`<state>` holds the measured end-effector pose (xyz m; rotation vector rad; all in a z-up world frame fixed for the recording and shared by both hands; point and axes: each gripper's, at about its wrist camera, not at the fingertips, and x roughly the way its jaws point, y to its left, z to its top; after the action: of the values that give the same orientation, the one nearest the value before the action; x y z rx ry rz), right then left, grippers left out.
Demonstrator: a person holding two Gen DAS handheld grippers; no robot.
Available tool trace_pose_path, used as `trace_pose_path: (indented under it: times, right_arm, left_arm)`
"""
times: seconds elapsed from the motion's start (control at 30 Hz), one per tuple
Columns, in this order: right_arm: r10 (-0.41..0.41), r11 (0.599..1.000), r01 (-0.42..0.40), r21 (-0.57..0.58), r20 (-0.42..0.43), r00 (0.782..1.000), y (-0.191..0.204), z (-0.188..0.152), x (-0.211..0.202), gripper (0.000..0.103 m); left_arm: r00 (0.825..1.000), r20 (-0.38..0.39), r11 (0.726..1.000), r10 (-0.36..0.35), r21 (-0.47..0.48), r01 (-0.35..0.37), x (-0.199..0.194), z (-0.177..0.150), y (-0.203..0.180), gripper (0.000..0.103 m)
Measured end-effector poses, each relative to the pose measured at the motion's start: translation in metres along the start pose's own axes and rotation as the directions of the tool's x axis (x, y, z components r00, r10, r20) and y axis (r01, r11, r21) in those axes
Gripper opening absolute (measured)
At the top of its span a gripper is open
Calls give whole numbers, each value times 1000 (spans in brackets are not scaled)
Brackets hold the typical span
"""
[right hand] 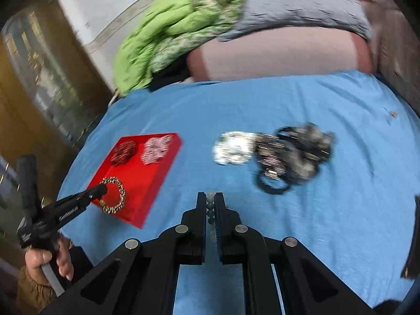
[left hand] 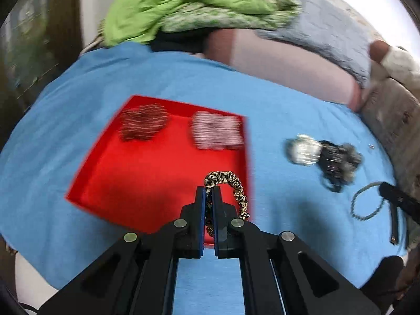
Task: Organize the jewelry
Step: 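Grasp the leopard-print hair tie with the left tool while the right tool grasps a pearl bracelet, then carry the hair tie and pearl bracelet into the red tray and release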
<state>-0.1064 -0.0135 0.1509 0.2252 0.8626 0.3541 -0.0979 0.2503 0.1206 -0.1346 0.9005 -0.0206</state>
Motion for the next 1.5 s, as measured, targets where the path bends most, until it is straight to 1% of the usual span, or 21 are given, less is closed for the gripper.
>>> trace_pose_path:
  times: [0.07,0.17,0.23,0.33,0.47,0.53,0.7,0.77,0.8,0.87,0.93,1.0,1.03,1.1,1.13,1.17,1.23,1.3,1.37,1.47,1.5]
  right_arm:
    - [20,999,-21,-44,-24,1000,23,8,15,7]
    - [44,992,-51,-117,-59,997,60,20,42,7]
    - [58,986,-70,-149,-82,995,82,28,62,7]
    - [72,980,-92,-173,-123,990,106,40,93,7]
    - [82,973,-120,-198,-189,978,134,45,134,7]
    - [99,970,-145,-197,-228,969,145,42,152,7]
    - [159,959,-223,-175,-320,934,159,22,185,7]
    - [156,955,-229,-186,-339,928,162,13,188,8]
    - [147,954,-226,-198,-347,926,163,8,189,8]
    - [136,952,-223,-211,-362,922,166,1,193,8]
    - [122,953,-213,-217,-368,922,165,-4,194,8]
    - [119,952,-214,-220,-379,918,166,-8,194,8]
    - [115,951,-212,-225,-380,918,167,-10,192,11]
    - [106,948,-206,-241,-370,923,168,-12,186,24]
    - [106,947,-205,-246,-363,926,168,-13,182,38]
    - [107,946,-204,-252,-353,929,168,-14,177,49]
    - [102,943,-200,-268,-340,935,168,-18,169,54]
    - [86,937,-193,-291,-341,936,168,-24,164,54]
    - [54,930,-173,-325,-345,937,168,-34,162,54]
    - [26,925,-162,-345,-366,930,163,-48,162,54]
    - [2,924,-137,-358,-353,935,160,-51,162,55]
  left_arm:
    - [1000,-13,1000,24,-14,-24,9,6,24,4]
    - [998,-28,998,57,-22,-57,24,15,47,4]
    - [996,-34,996,83,-24,-84,35,23,62,4]
    - [989,-53,989,140,-38,-142,51,32,81,4]
    - [985,-69,984,156,-72,-161,62,36,102,4]
    - [986,-74,984,148,-85,-154,67,36,108,4]
    - [987,-90,985,134,-94,-142,77,33,112,5]
    - [987,-84,985,137,-96,-145,76,32,112,5]
    - [987,-79,984,138,-99,-146,74,32,113,7]
    - [988,-71,984,134,-109,-141,69,33,113,15]
    - [991,-57,984,122,-122,-128,62,34,113,36]
    - [992,-31,984,119,-131,-122,52,36,113,44]
    - [993,-19,983,120,-136,-121,46,37,112,45]
    - [993,-1,981,120,-150,-119,35,39,112,47]
    - [992,4,980,122,-157,-120,31,40,112,50]
    - [992,8,979,125,-163,-122,28,40,112,52]
    - [992,16,977,126,-174,-122,21,39,111,53]
    - [992,17,976,127,-182,-122,16,37,108,53]
    - [992,16,974,127,-190,-122,12,33,106,53]
    - [992,15,972,129,-202,-123,4,26,101,53]
    - [991,15,971,130,-204,-125,3,23,101,53]
